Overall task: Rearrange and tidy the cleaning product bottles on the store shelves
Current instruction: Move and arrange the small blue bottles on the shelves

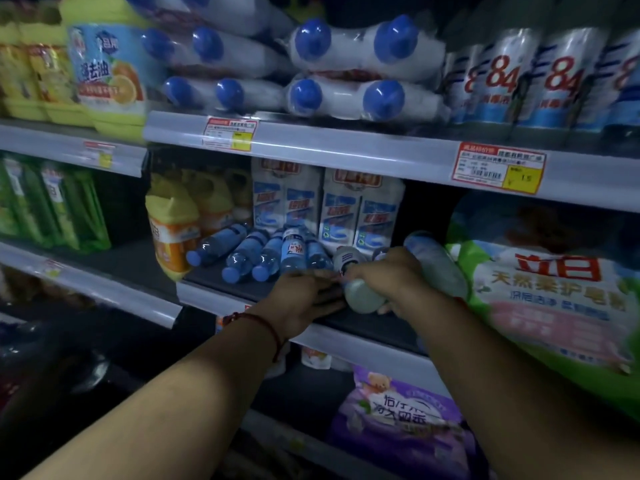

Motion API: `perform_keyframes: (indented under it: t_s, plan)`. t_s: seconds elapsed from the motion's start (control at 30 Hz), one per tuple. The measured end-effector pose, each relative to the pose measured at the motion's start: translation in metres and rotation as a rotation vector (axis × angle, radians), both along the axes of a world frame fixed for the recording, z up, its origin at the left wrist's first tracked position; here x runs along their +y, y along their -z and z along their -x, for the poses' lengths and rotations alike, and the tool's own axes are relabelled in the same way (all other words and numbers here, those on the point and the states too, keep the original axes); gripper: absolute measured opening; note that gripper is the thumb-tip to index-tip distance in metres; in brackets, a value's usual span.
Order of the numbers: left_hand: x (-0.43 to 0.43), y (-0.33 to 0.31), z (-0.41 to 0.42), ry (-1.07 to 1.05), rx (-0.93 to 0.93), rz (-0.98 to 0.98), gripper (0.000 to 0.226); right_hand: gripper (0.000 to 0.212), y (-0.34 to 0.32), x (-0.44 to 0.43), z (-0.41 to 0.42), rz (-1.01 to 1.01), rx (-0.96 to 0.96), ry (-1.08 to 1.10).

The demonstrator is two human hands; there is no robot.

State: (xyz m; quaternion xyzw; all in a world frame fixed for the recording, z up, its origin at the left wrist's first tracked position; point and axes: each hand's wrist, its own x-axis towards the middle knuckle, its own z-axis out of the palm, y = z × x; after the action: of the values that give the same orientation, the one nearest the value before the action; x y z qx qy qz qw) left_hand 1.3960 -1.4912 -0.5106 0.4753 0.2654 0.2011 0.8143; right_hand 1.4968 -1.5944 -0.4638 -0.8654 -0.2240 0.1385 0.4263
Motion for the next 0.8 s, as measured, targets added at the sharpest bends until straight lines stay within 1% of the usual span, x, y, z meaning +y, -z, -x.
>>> perform_keyframes:
  t_s: [0.07, 0.1, 0.17, 0.27, 0.33, 0.37, 0.43, 0.5, 0.6, 0.7, 0.8]
  plan:
    - [-0.003, -0.002, 0.003, 0.020, -0.056, 0.055, 0.014, 0.045, -0.004, -0.013, 0.000, -0.190, 0.204, 0.005]
    - [-0.006, -0.004, 0.005, 0.054, -0.071, 0.059, 0.020, 0.046, -0.004, -0.020, 0.001, -0.267, 0.294, -0.012]
    - [-0.016, -0.009, 0.011, 0.141, -0.080, 0.038, 0.027, 0.048, -0.003, -0.033, 0.003, -0.353, 0.432, -0.071]
    - [-0.029, -0.019, 0.025, 0.200, -0.096, -0.048, 0.016, 0.041, -0.007, -0.057, 0.010, -0.406, 0.578, -0.180]
    - [-0.038, -0.025, 0.036, 0.213, -0.111, -0.091, 0.011, 0.031, -0.013, -0.073, 0.016, -0.369, 0.577, -0.244]
    - [-0.042, -0.026, 0.042, 0.223, -0.117, -0.108, 0.014, 0.025, -0.017, -0.082, 0.022, -0.340, 0.559, -0.264]
    - [-0.051, -0.028, 0.055, 0.256, -0.117, -0.136, 0.028, 0.021, -0.024, -0.097, 0.033, -0.296, 0.522, -0.282]
    - [-0.062, -0.030, 0.068, 0.284, -0.104, -0.167, 0.039, 0.027, -0.028, -0.110, 0.046, -0.275, 0.499, -0.310]
    - [-0.080, -0.034, 0.088, 0.255, -0.075, -0.217, 0.041, 0.039, -0.028, -0.127, 0.064, -0.279, 0.435, -0.340]
    - [-0.097, -0.038, 0.104, 0.229, -0.079, -0.273, 0.040, 0.040, -0.027, -0.141, 0.077, -0.277, 0.365, -0.334]
    - [-0.108, -0.047, 0.119, 0.235, -0.112, -0.311, 0.038, 0.036, -0.031, -0.153, 0.087, -0.299, 0.318, -0.337]
